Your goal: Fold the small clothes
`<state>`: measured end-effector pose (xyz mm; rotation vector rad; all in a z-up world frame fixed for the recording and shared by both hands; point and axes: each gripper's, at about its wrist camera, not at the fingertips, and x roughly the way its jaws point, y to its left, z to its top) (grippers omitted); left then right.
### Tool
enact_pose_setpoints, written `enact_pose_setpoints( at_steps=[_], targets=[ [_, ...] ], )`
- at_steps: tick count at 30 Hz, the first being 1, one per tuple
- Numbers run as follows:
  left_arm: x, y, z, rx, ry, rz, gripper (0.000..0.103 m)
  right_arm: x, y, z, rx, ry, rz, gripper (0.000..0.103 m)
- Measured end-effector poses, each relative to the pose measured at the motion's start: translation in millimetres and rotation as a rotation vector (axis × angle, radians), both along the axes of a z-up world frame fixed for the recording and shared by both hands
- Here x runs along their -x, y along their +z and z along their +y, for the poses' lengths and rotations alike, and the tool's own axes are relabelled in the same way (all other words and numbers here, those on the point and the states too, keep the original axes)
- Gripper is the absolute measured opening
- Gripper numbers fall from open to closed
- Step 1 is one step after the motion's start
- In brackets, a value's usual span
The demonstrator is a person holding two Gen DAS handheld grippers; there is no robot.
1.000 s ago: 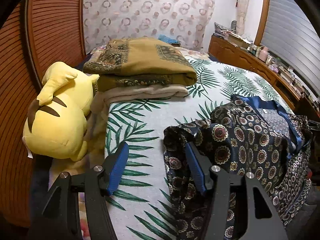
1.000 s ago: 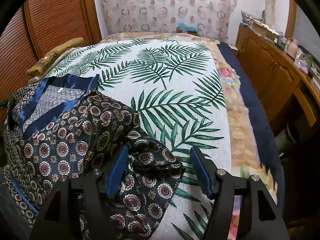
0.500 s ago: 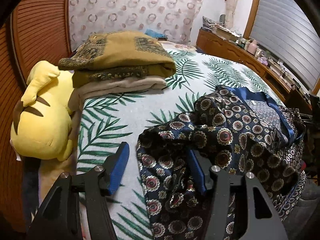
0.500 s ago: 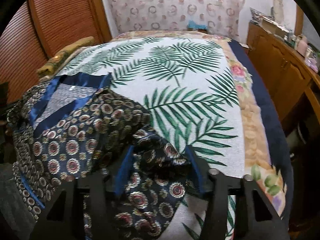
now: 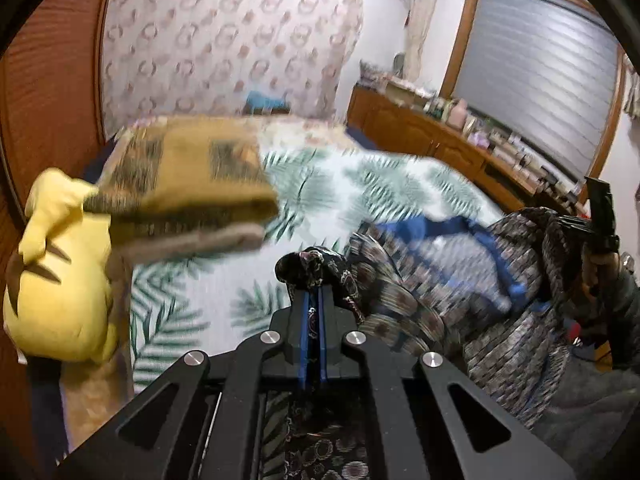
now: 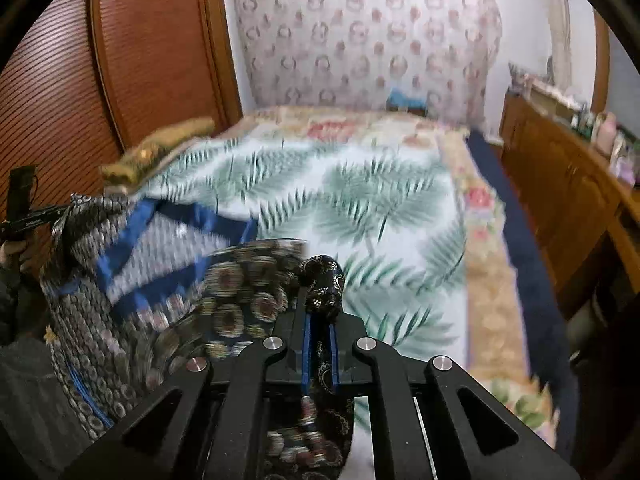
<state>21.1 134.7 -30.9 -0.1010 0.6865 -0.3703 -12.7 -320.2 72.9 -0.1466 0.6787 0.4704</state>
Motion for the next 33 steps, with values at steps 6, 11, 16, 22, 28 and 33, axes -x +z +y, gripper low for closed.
enact_pose_setpoints(
  at_steps=[6,11,16,22,28,33],
  targets=[
    [-8.2,55.5,-3.4,0.017,0.027,-0.135,0.004,0.7,62.8,11.6,0.047,0.030,-0.136,0.005],
    [-27.0,100.5,-3.1,0.023,0.067,-0.235,0.004,-2.3,114.2,24.9,0.094,0.033,-0.255,0.005],
    [-55.1,131.3,4.9,0.021,0.120,-0.303,0.004,-29.7,151.0,28.7,0.118,-0.025,-0.319,0.005],
    [-119.2,104.5,21.2,0.008,0.174,-0.190,0.004,-96.6,118.0,46.9,0.186,-0.119,-0.228,0.005],
    [-159.7,33.9,20.8,-0.063,0.194,-0.036,0.004,-139.6,34.6,74.0,0.187,-0.154,-0.059,0.006],
    [-166.1,12.0,13.1,-0.087,0.199,0.014,0.004,-160.0,-10.9,95.9,0.224,-0.180,0.022,0.005]
  ],
)
